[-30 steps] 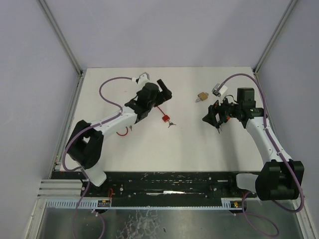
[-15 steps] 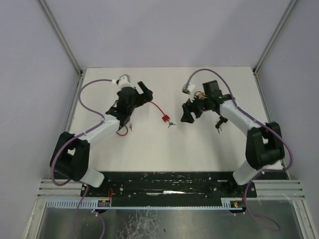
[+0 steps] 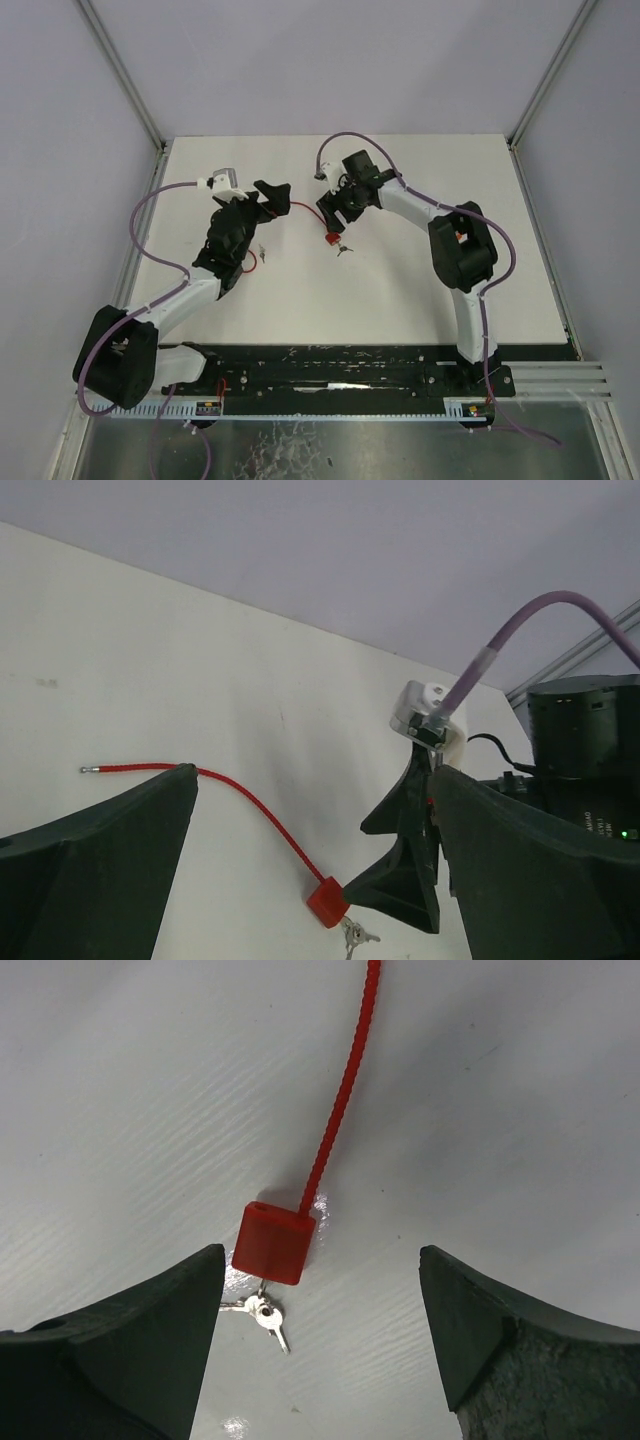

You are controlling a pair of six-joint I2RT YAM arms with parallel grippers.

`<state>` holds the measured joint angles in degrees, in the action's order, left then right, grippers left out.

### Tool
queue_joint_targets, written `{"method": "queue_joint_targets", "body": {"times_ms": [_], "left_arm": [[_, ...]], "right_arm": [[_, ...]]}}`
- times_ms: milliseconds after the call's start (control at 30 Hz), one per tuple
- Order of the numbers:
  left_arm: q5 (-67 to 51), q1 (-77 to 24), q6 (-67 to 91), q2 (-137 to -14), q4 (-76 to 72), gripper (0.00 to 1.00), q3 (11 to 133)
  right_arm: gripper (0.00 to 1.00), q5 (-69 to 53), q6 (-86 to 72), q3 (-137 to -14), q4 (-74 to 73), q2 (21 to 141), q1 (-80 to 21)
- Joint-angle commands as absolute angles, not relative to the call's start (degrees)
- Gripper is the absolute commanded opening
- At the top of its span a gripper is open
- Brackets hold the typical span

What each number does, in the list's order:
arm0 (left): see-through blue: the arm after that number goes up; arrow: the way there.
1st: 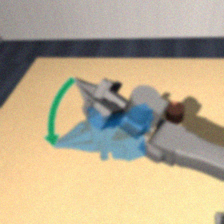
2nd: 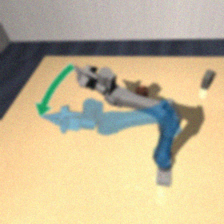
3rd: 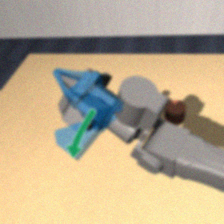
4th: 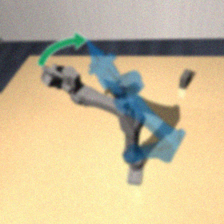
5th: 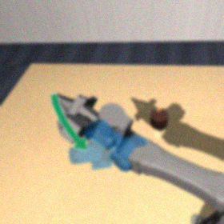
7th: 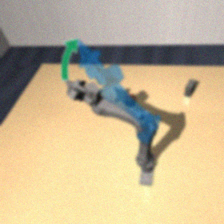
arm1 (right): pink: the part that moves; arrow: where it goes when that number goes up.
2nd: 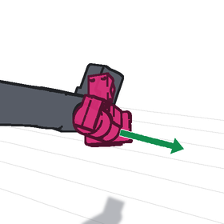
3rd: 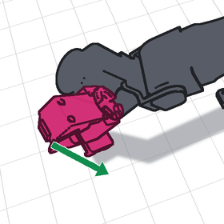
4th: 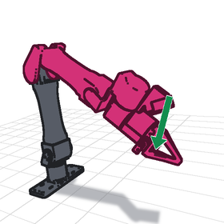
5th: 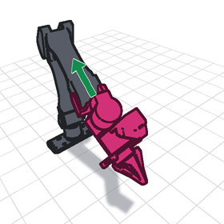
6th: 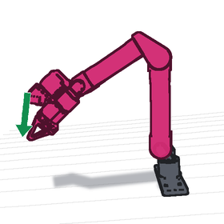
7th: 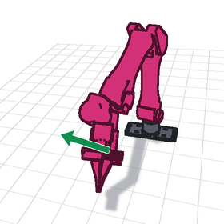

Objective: Lock with the key
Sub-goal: Pick up the lock from the center of the board.

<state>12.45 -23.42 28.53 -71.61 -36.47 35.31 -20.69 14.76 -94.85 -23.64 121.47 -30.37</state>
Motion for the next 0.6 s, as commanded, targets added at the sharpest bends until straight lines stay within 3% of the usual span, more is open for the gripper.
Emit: {"method": "queue_joint_targets", "body": {"times_ms": [0,567], "left_arm": [[14.59,-23.47,27.33,-69.20,-46.63,1.00,32.54],[14.26,-23.46,27.19,-69.31,-47.07,1.00,32.42]], "right_arm": [[0.84,-16.65,11.20,-98.14,-25.31,122.58,-33.16],[0.73,-9.69,8.17,-97.34,-24.50,125.78,-35.99]]}}
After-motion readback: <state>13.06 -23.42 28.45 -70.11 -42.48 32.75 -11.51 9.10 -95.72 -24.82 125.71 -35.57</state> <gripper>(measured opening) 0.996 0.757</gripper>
